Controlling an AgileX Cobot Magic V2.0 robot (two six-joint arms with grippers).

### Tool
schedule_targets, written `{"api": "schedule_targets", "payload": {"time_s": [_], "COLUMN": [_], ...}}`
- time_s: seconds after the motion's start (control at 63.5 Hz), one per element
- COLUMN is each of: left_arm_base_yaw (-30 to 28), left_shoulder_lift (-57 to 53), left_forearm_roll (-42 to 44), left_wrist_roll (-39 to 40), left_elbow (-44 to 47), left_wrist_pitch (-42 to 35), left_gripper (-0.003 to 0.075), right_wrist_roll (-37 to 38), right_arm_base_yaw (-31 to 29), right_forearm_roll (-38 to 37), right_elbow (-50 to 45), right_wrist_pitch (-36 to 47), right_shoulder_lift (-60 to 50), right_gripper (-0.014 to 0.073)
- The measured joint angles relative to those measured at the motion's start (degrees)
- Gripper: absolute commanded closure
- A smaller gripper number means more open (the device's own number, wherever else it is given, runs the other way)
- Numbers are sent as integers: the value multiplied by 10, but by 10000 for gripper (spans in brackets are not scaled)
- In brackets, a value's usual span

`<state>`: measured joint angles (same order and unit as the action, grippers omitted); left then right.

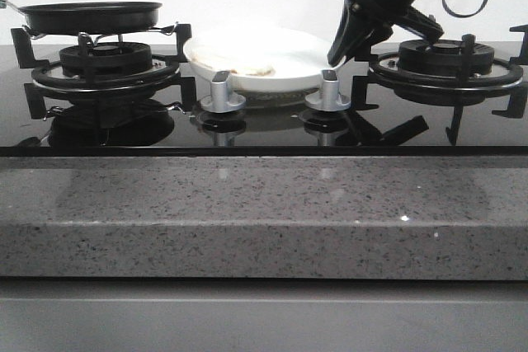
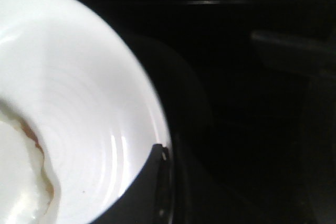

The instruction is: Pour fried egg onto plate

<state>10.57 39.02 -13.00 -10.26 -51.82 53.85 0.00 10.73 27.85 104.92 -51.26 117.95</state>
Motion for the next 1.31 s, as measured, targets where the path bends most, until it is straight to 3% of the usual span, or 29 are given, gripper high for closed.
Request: {"api": "schedule_targets", "payload": {"time_s": [0.158, 0.236, 0.315, 0.473, 0.551, 0.788, 0.961, 1.307], "left_arm_base_yaw": [0, 0, 0, 0, 0, 0, 0, 0], "left_shoulder_lift": [0, 0, 0, 0, 0, 0, 0, 0], "left_forearm_roll": [-1, -1, -1, -1, -1, -1, -1, -1], "left_wrist_roll": [0, 0, 0, 0, 0, 0, 0, 0], "left_elbow": [0, 0, 0, 0, 0, 0, 0, 0], "left_wrist_pitch": [0, 0, 0, 0, 0, 0, 2, 3], "left_gripper": [186, 186, 186, 186, 186, 186, 186, 186], "right_wrist_roll": [0, 0, 0, 0, 3, 3, 3, 3], "right_arm_base_yaw": [0, 0, 0, 0, 0, 0, 7, 41], "right_forearm_roll": [-18, -20, -22, -25, -25, -57, -128, -173], "right_elbow": [1, 1, 2, 2, 3, 3, -7, -263], "right_wrist_pitch": [0, -1, -1, -1, -1, -6, -48, -13], "right_shoulder_lift": [0, 0, 0, 0, -1, -62, -155, -437], "right_gripper": [655, 611, 524, 242, 175, 181, 181, 181]}}
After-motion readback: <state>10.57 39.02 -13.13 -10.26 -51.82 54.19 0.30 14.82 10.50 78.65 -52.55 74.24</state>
